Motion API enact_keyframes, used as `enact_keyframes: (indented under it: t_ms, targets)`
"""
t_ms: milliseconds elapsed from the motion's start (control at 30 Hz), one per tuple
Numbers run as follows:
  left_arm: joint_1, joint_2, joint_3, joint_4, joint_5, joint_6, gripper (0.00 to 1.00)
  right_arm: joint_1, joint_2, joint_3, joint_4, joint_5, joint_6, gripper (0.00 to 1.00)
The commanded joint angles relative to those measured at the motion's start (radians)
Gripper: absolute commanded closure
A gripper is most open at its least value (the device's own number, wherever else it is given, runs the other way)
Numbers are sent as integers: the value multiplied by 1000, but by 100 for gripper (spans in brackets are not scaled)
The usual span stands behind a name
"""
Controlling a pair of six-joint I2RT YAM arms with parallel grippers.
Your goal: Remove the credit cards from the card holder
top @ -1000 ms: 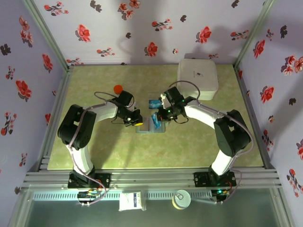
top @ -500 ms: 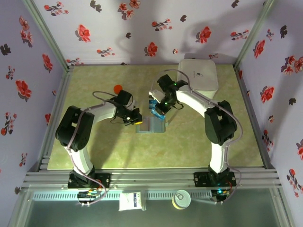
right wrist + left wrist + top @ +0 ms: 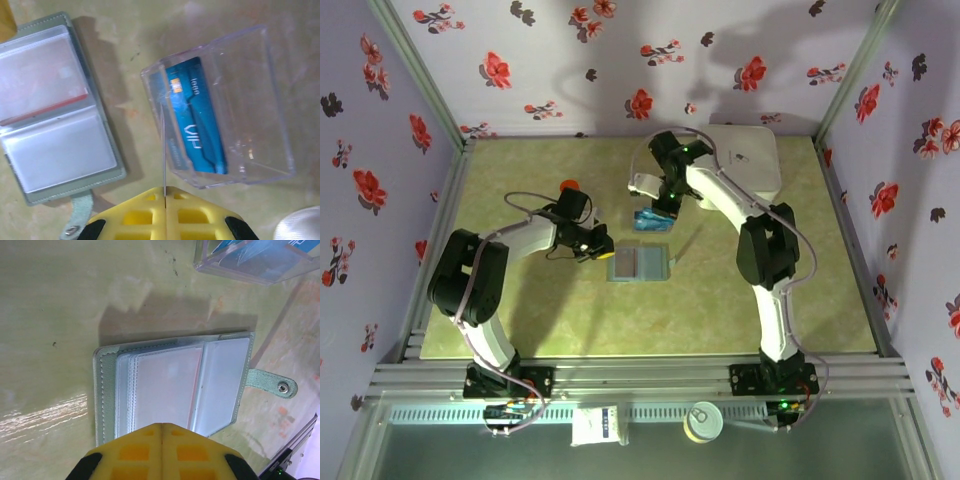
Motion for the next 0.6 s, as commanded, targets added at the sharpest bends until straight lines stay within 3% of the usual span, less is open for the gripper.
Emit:
enact_keyframes:
  t_ms: [0,233,567]
  targets:
    - [6,-31,-17,-24,-4,7,96,-9,46,91,-84,20,-79,100]
    - [9,-29,-14,-26,-6,5,96,-14,126,226,-109,12,-104,100]
    - [12,-31,-21,-32,-8,8,96,-13,185,244,-74,-13,-112,100]
